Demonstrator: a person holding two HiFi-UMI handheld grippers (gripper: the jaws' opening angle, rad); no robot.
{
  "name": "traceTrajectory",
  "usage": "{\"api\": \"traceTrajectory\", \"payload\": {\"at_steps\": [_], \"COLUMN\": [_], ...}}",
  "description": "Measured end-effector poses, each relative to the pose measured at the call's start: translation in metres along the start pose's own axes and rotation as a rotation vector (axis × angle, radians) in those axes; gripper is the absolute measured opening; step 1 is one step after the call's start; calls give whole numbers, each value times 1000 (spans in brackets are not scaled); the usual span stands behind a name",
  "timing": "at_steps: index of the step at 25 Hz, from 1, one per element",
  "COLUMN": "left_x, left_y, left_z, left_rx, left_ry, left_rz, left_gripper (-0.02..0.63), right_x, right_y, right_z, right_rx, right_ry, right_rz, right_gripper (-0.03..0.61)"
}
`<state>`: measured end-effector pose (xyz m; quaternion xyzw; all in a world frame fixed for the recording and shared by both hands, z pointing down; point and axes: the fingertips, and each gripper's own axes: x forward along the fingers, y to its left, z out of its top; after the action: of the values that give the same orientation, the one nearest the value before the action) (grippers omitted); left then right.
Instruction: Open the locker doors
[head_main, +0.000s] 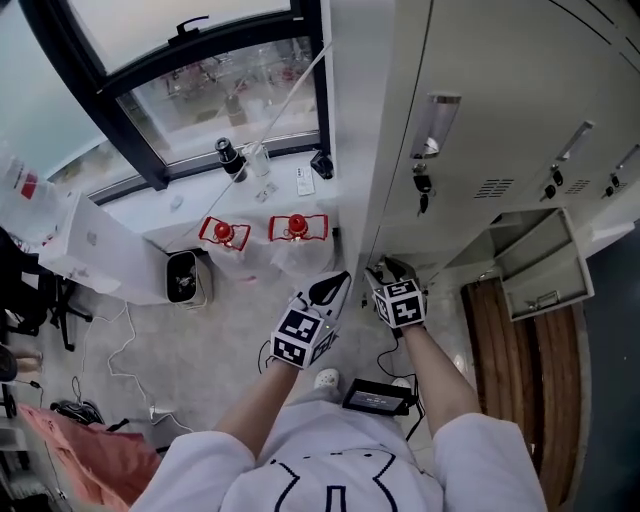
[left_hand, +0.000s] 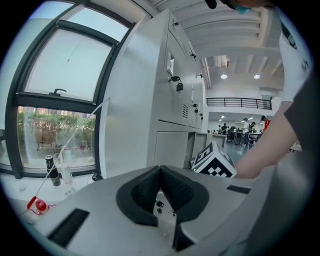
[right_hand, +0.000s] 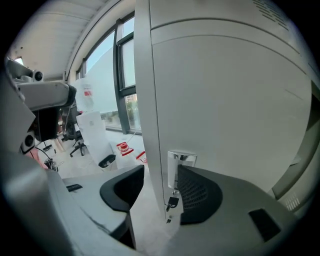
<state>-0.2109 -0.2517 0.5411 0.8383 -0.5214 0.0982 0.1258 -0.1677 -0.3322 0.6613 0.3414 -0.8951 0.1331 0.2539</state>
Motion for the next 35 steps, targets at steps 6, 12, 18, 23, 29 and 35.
{"api": "traceTrajectory", "payload": {"at_steps": [6, 12, 18, 23, 29, 35], "left_x": [-8, -17, -19, -17, -9, -3], "left_y": [16, 20, 8, -11, -40, -75], "left_z": [-12, -18, -21, -20, -15, -4], "left_rx": [3, -14, -17, -24, -36, -33], "left_ry": [19, 19, 31, 30, 25, 13], "left_rz": [-23, -44, -83, -97, -89, -91], "left_gripper": [17, 17, 17, 17, 17, 17], "right_x": [20, 19, 0, -23, -51, -81], "right_y": [-5, -1, 4, 6, 3, -4], "right_z": [-3, -3, -13, -28, -45, -61], "right_rx": [8, 52, 100, 139, 128, 72], "right_ry": [17, 22, 17, 28, 56, 100], "right_rz": [-46, -80, -112, -111, -112, -91], "right_gripper": [198, 199, 199, 199, 159, 132]}}
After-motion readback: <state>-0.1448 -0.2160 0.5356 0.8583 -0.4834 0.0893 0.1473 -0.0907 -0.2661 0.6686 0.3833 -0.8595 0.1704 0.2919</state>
